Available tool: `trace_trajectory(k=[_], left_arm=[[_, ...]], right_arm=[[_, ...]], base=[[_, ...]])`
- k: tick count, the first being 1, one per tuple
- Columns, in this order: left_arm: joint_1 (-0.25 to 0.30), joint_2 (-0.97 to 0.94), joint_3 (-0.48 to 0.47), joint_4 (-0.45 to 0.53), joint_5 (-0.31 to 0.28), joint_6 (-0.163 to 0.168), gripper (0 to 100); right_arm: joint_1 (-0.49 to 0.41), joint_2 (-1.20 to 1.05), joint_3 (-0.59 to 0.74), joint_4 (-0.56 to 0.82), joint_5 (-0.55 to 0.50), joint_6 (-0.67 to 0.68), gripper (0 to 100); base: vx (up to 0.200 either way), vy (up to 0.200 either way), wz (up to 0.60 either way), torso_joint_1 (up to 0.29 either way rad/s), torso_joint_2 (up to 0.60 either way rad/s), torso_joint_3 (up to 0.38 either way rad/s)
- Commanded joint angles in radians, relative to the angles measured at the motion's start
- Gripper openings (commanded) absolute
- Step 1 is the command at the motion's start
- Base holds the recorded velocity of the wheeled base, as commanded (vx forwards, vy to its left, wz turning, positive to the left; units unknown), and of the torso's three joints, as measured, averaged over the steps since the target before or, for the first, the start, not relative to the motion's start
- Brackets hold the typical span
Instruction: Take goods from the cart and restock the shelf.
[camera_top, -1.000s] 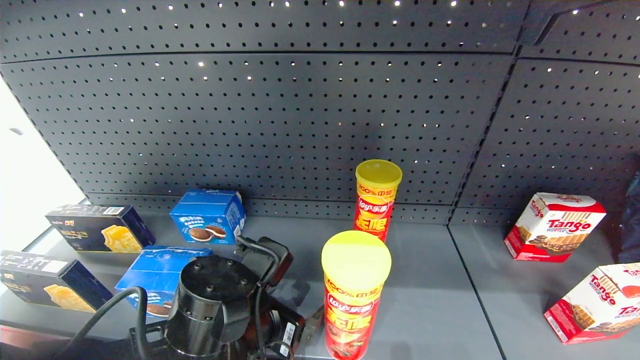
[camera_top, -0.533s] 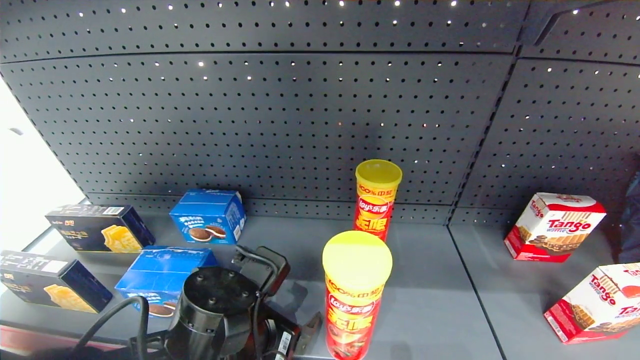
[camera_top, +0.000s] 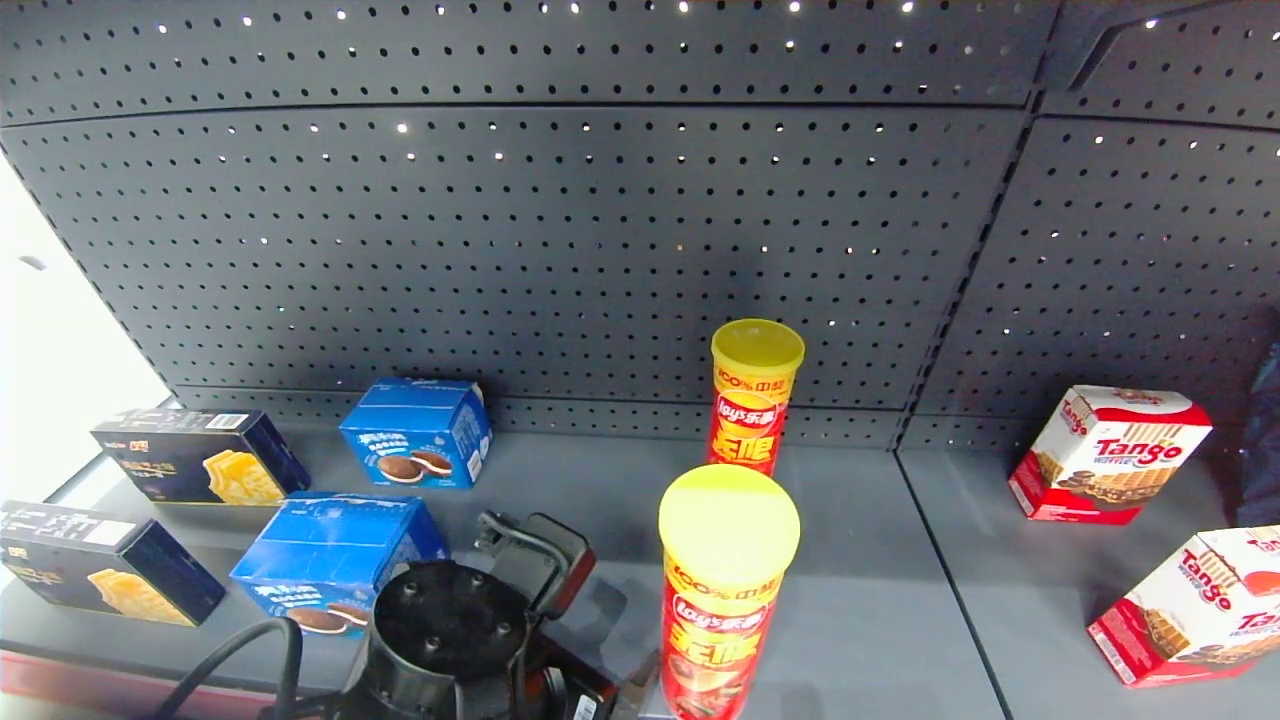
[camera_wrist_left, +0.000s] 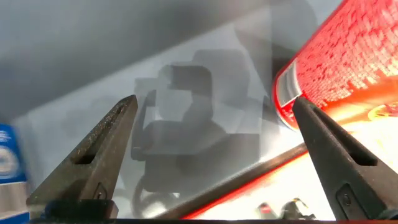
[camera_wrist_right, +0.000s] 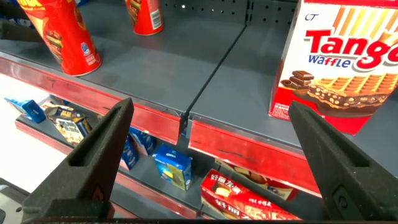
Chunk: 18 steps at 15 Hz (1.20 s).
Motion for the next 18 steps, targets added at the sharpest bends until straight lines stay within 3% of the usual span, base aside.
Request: trace_trajectory(k=[1,8,18], left_arm=[[-0.012,-0.002,-0.002,0.0,0.003,-0.002,100],[-0.017,-0.005,0.024,0.0,0.032,-0.002,100],[-0.029,0.025,-0.02,0.0,0.035,-0.016,100]], right_arm=[[0.0,0.001,0.0,0.0,0.0,0.0,100],[0.0,0.001,0.0,0.0,0.0,0.0,100],[0.0,0.001,0.0,0.0,0.0,0.0,100]], base=[[0.0,0.0,0.0,0.0,0.0,0.0],[0.0,0.0,0.0,0.0,0.0,0.0],[0.0,0.0,0.0,0.0,0.0,0.0]])
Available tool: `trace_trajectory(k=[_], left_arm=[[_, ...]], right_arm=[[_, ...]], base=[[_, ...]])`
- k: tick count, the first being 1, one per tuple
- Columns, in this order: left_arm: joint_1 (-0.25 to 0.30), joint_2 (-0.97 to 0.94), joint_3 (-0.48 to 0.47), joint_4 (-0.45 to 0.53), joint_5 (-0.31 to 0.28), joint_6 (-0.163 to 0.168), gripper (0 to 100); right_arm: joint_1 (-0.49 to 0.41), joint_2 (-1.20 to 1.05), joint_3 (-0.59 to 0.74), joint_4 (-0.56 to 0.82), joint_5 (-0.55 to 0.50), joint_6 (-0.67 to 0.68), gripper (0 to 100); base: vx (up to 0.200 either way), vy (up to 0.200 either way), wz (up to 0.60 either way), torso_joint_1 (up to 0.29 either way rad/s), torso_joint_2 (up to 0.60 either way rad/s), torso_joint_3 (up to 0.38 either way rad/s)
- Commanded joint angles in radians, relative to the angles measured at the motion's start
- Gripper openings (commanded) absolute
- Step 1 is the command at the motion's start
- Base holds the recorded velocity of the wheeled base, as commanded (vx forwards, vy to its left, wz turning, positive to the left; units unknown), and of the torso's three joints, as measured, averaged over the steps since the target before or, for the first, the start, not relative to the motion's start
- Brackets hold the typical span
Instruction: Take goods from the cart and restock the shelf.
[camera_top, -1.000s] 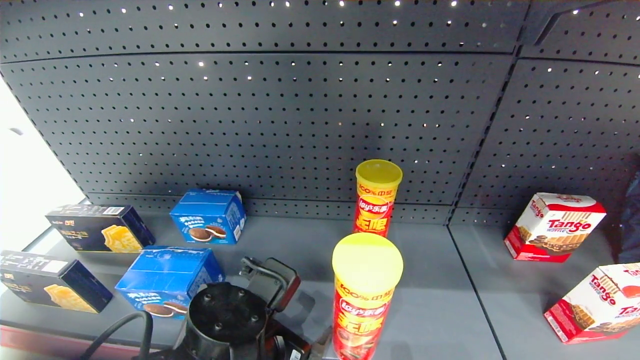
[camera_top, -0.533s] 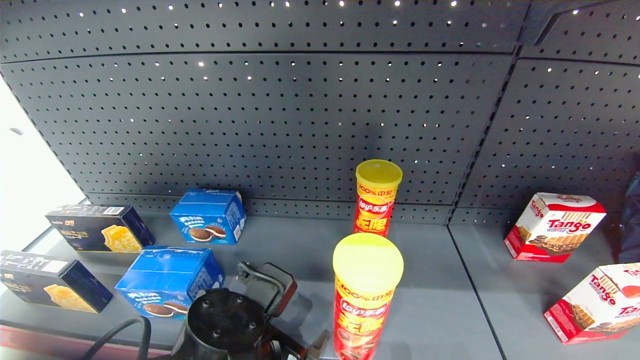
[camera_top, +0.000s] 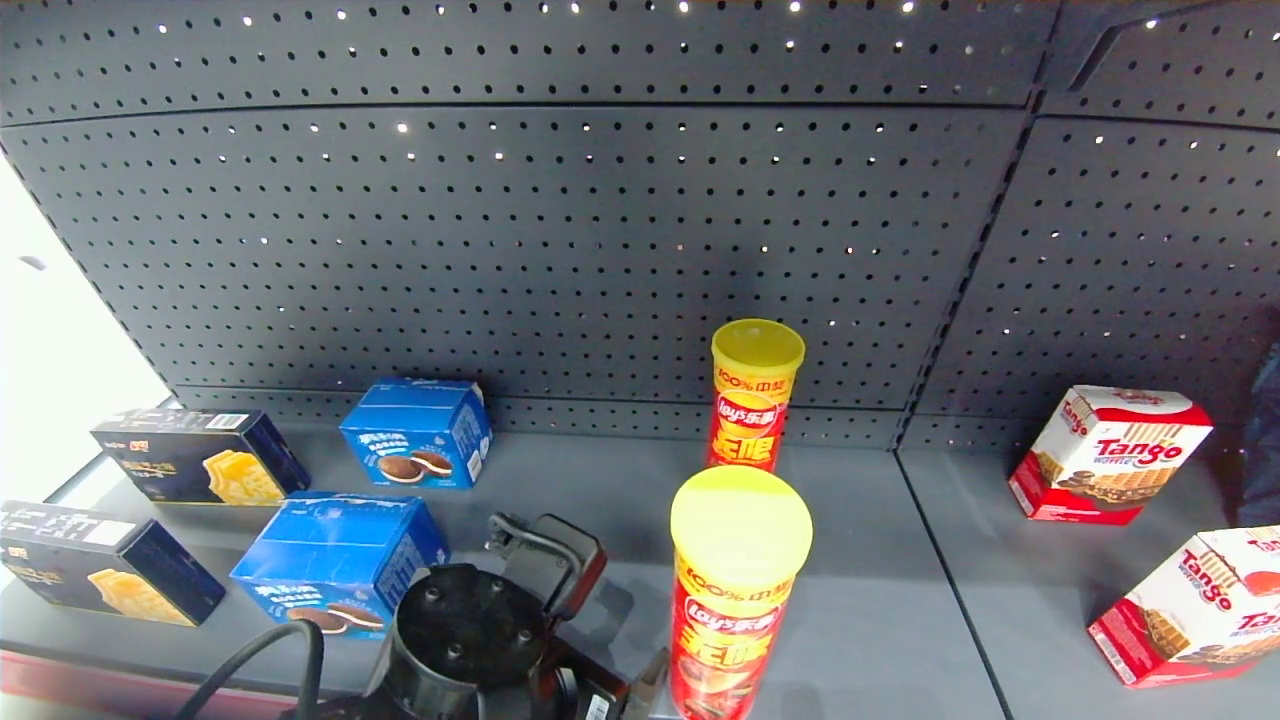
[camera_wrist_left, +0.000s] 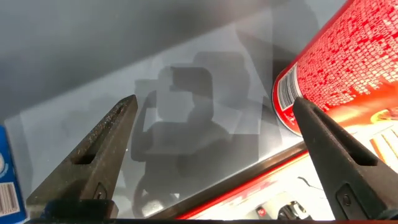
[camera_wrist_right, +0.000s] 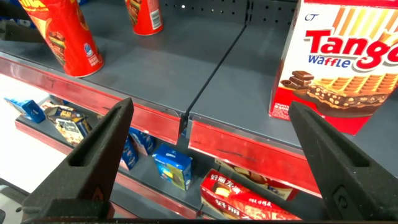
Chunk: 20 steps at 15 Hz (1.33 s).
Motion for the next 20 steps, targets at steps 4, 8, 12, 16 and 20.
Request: trace_trajectory(k=[4,8,12,16,20], left_arm=[[-0.015,0.011,-0.004,0.0,0.002,-0.002,100],[-0.017,0.012,-0.009,0.0,0.005,0.0,100],[-0.029,0.023,-0.03,0.0,0.007,-0.002,100],[-0.046,0.037,-0.046,0.0,0.019,-0.002,100],[-0.046,0.04,-0.049,0.0,0.02,-0.002,100]], right_arm=[[0.001,0.001,0.0,0.0,0.0,0.0,100],[0.001,0.001,0.0,0.0,0.0,0.0,100],[0.001,0.001,0.0,0.0,0.0,0.0,100],[0.001,0.001,0.0,0.0,0.0,0.0,100],[0.001,0.001,0.0,0.0,0.0,0.0,100]], base=[[0.0,0.0,0.0,0.0,0.0,0.0],[0.0,0.0,0.0,0.0,0.0,0.0],[0.0,0.0,0.0,0.0,0.0,0.0],[0.0,0.0,0.0,0.0,0.0,0.0],[0.0,0.0,0.0,0.0,0.0,0.0]])
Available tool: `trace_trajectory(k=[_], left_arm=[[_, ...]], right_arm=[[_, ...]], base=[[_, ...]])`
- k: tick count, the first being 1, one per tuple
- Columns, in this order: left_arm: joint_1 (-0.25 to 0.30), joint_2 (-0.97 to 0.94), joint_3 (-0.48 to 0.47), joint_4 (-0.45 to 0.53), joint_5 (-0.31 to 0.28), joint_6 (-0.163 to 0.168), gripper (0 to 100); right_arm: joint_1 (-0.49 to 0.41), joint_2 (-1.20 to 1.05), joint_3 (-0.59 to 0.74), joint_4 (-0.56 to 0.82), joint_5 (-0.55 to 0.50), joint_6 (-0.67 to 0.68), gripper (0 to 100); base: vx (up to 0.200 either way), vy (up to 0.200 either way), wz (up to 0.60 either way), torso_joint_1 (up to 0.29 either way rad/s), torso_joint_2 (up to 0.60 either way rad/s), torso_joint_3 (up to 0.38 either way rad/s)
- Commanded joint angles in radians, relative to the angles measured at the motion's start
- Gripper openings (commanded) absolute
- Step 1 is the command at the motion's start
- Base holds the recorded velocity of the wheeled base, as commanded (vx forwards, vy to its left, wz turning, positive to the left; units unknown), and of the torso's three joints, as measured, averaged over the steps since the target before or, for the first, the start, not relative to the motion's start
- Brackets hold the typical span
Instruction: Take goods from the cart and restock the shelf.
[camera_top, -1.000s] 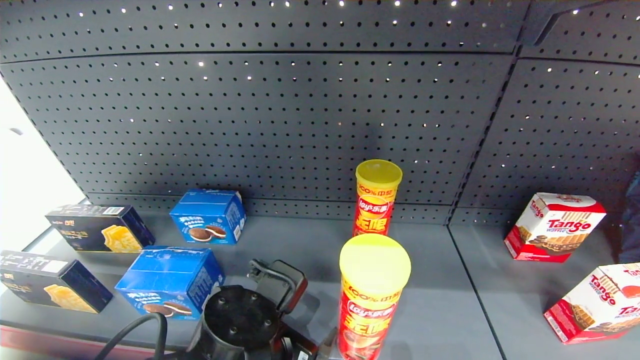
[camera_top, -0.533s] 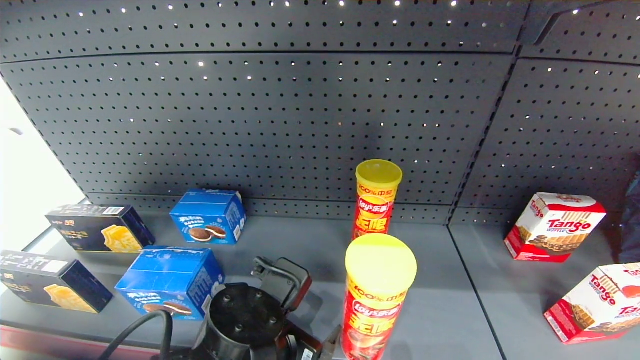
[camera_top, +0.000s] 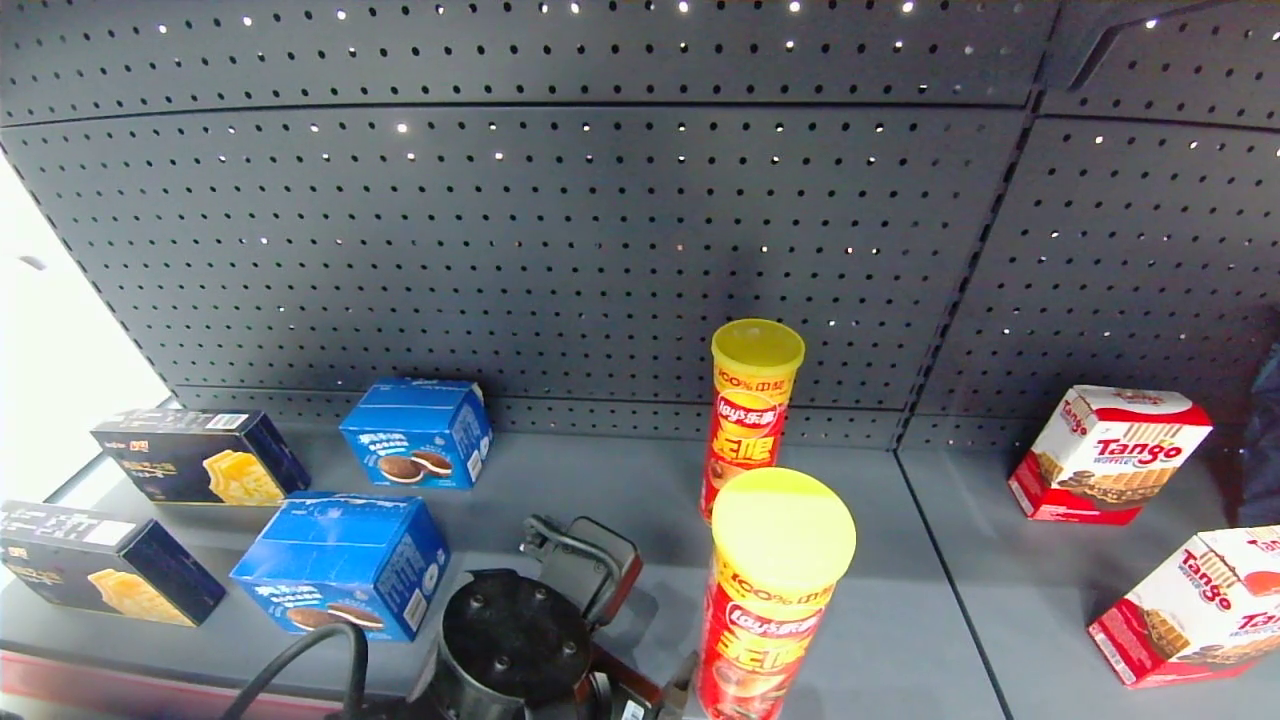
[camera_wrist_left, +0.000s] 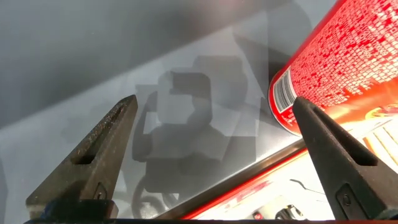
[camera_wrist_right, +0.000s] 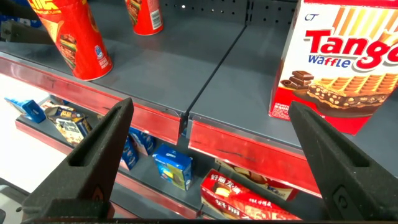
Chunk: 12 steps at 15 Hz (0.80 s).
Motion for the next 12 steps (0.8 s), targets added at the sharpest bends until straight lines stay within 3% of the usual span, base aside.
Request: trace_trajectory(k=[1,12], left_arm=[[0.0,0.003,-0.002,0.0,0.001,-0.001,100],[0.017,-0.011,0.013,0.003,0.041,-0.017,100]], right_arm=[[0.0,0.001,0.0,0.0,0.0,0.0,100],[0.0,0.001,0.0,0.0,0.0,0.0,100]], base=[[0.0,0.0,0.0,0.0,0.0,0.0],[0.0,0.0,0.0,0.0,0.0,0.0]])
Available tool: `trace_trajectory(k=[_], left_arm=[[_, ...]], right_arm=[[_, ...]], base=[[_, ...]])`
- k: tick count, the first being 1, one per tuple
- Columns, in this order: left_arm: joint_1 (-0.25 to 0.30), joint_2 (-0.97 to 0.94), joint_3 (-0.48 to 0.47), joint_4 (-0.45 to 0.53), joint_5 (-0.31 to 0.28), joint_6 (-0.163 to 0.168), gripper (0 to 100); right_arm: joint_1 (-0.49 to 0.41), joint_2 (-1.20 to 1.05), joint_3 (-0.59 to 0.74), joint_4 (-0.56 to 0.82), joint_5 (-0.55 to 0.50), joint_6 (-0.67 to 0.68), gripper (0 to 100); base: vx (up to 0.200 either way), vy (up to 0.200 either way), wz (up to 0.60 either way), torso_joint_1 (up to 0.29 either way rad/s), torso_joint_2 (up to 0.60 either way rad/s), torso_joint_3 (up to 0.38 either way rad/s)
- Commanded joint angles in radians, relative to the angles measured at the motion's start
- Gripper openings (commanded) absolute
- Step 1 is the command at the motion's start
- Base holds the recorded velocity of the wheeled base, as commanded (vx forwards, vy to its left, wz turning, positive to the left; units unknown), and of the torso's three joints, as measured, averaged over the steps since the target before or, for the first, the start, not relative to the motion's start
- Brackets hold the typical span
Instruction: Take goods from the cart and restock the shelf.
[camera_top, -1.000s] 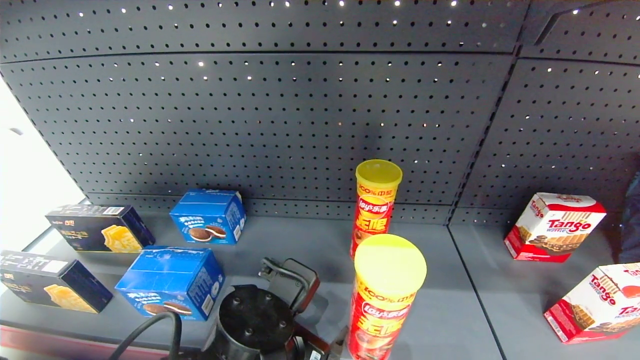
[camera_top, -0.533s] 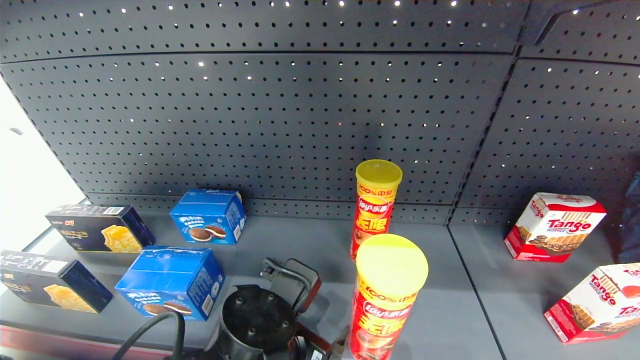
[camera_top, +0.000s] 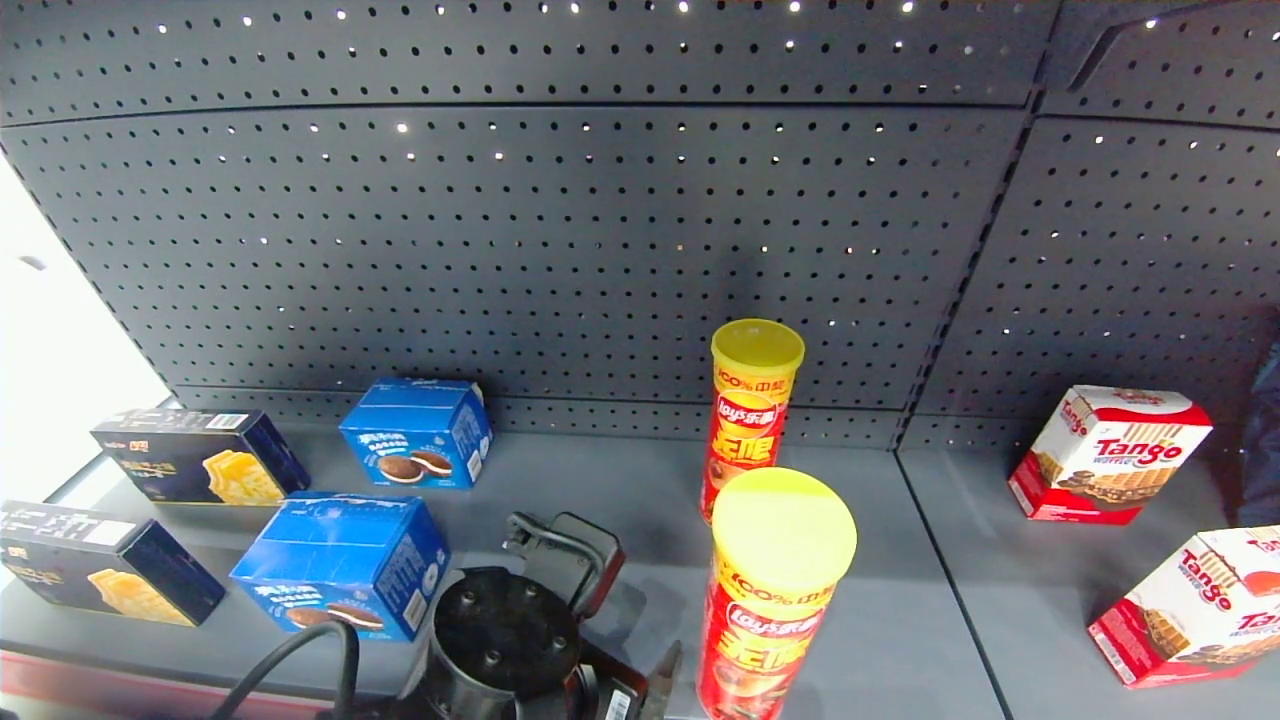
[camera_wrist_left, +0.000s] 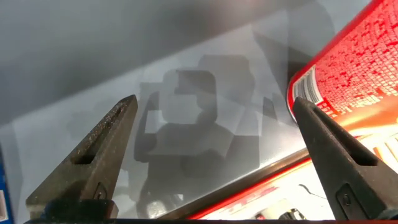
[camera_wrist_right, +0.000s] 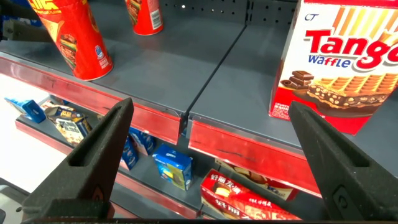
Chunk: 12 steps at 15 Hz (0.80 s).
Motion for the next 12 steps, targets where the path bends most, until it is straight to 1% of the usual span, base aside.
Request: trace_trajectory(k=[1,3,4,5,6,7,8,9,10,11,12], left_arm=[[0.016,-0.021,0.001,0.0,0.001,-0.001,100],[0.073,-0.078,-0.008,0.022,0.001,0.005,100],[0.128,-0.125,-0.019,0.083,-0.001,0.027,100],[0.18,-0.167,-0.028,0.129,-0.006,0.056,100],[0.208,-0.19,-0.031,0.138,-0.006,0.073,100],[0.257,-0.248,-0.04,0.141,-0.013,0.127,100],[0.286,-0.3,-0.054,0.14,-0.03,0.174,100],[0.305,-0.345,-0.067,0.135,-0.044,0.205,100],[0.311,-0.397,-0.077,0.143,-0.049,0.225,100],[0.314,-0.452,-0.065,0.146,-0.047,0.234,100],[0.334,-0.507,-0.03,0.148,-0.044,0.234,100]], right_arm=[[0.0,0.001,0.0,0.0,0.0,0.0,100],[0.0,0.001,0.0,0.0,0.0,0.0,100],[0.0,0.001,0.0,0.0,0.0,0.0,100],[0.0,0.001,0.0,0.0,0.0,0.0,100],[0.0,0.001,0.0,0.0,0.0,0.0,100],[0.0,0.001,0.0,0.0,0.0,0.0,100],[0.0,0.001,0.0,0.0,0.0,0.0,100],[0.0,0.001,0.0,0.0,0.0,0.0,100],[0.0,0.001,0.0,0.0,0.0,0.0,100],[0.0,0.001,0.0,0.0,0.0,0.0,100],[0.0,0.001,0.0,0.0,0.0,0.0,100]], base=[[0.0,0.0,0.0,0.0,0.0,0.0],[0.0,0.0,0.0,0.0,0.0,0.0],[0.0,0.0,0.0,0.0,0.0,0.0],[0.0,0.0,0.0,0.0,0.0,0.0],[0.0,0.0,0.0,0.0,0.0,0.0],[0.0,0.0,0.0,0.0,0.0,0.0],[0.0,0.0,0.0,0.0,0.0,0.0],[0.0,0.0,0.0,0.0,0.0,0.0],[0.0,0.0,0.0,0.0,0.0,0.0],[0.0,0.0,0.0,0.0,0.0,0.0],[0.0,0.0,0.0,0.0,0.0,0.0]])
